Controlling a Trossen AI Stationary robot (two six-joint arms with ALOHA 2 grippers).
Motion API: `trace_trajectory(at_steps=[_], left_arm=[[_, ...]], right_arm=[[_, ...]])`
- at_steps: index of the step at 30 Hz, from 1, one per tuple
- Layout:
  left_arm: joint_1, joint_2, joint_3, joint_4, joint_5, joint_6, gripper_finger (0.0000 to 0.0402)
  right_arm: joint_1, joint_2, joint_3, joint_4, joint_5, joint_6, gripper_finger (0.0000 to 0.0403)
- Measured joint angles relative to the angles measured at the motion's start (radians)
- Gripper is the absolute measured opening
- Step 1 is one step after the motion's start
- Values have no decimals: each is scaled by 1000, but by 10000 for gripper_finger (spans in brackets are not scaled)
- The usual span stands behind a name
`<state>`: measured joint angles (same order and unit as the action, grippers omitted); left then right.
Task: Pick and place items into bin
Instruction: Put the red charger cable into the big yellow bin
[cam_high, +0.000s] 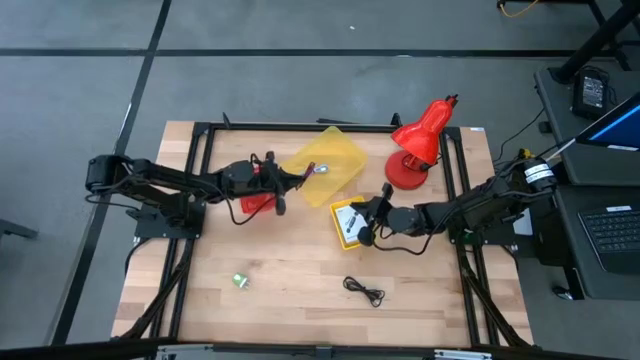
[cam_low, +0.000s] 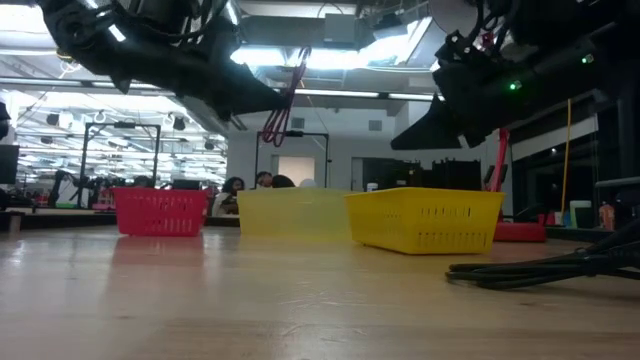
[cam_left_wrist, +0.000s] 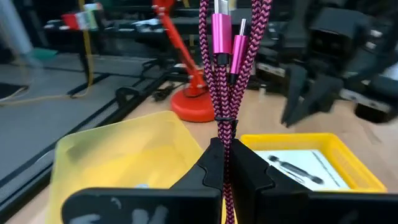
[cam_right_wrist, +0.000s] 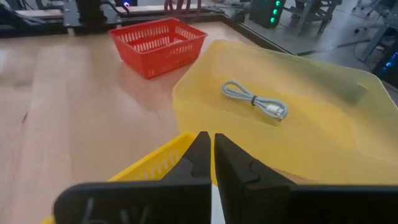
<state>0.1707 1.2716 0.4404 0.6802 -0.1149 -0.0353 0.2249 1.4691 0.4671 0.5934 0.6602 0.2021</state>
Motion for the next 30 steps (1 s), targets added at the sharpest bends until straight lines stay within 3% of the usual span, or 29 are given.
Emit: trace_trajectory(at_steps=[7,12,18,30], left_arm=[[0,25,127,-189,-58,-5,4],[12,101,243,-359,-113,7,4],[50,216,380,-481,-114,51,4],[146,427,736,-982,-45,49,4]], right_arm=[[-18,8,0,7,0,-3,5],[-22,8,0,118,-26,-60,5],[-22,8,1,181,-97,-132,5],[-22,8,1,179,-97,-133,5]])
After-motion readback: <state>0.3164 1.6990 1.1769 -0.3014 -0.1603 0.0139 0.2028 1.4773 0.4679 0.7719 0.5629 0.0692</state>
